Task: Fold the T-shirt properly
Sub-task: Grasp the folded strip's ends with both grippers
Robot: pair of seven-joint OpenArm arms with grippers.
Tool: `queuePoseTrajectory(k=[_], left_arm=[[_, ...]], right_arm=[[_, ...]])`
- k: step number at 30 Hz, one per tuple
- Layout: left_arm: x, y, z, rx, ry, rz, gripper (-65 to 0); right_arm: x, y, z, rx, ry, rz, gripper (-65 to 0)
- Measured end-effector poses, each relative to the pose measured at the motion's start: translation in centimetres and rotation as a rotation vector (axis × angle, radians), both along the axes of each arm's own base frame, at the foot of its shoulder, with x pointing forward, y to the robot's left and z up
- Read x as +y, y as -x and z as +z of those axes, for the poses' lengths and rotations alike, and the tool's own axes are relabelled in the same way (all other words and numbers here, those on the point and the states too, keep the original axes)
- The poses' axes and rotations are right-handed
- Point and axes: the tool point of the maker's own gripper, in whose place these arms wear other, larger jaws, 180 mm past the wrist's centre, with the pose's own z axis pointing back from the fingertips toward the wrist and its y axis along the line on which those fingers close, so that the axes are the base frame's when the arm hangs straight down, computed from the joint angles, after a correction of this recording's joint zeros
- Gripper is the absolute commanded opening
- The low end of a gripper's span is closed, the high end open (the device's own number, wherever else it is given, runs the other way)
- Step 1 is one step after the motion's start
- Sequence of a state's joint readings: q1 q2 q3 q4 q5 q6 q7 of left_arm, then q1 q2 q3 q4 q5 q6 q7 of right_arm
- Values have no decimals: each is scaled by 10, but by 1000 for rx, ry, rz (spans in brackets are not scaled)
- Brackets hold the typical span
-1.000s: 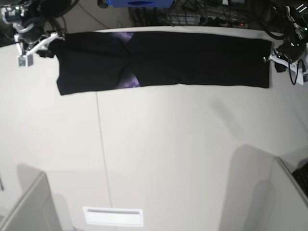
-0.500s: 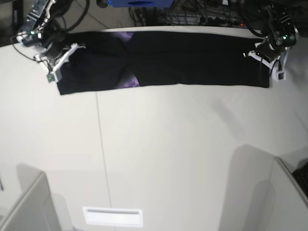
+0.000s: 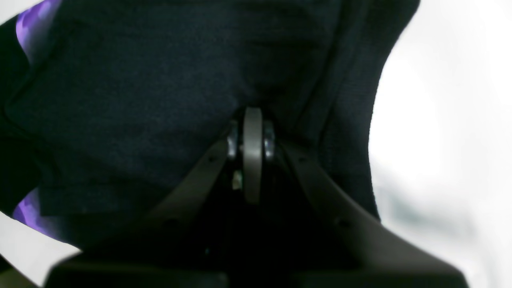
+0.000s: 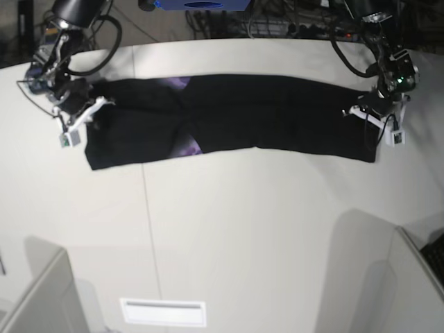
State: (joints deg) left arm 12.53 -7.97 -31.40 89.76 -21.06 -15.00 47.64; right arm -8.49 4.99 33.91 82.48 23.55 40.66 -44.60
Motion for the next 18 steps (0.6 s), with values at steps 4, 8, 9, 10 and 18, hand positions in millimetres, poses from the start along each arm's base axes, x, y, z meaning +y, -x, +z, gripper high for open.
queuePoseTrajectory(k=[4,8,9,10,18], left_arm=[[-7,-8,0,45,37,-9,-650],[-7,-7,3,39,47,69,-650],[-8,-4,4,49,50,80,-650],[-9,-3,6,48,47,74,-650],[-11,6,10,73,33,61,-650]], right_arm=[[-13,-20,3,-19,8,-82,-650],[-17,-23,4,-24,15,-98,-650],[-18,-23,4,-24,15,-104,-650],[-20,-23,4,-21,15,-119,-650],[-24,-22,6,-12,37,-150,-650]])
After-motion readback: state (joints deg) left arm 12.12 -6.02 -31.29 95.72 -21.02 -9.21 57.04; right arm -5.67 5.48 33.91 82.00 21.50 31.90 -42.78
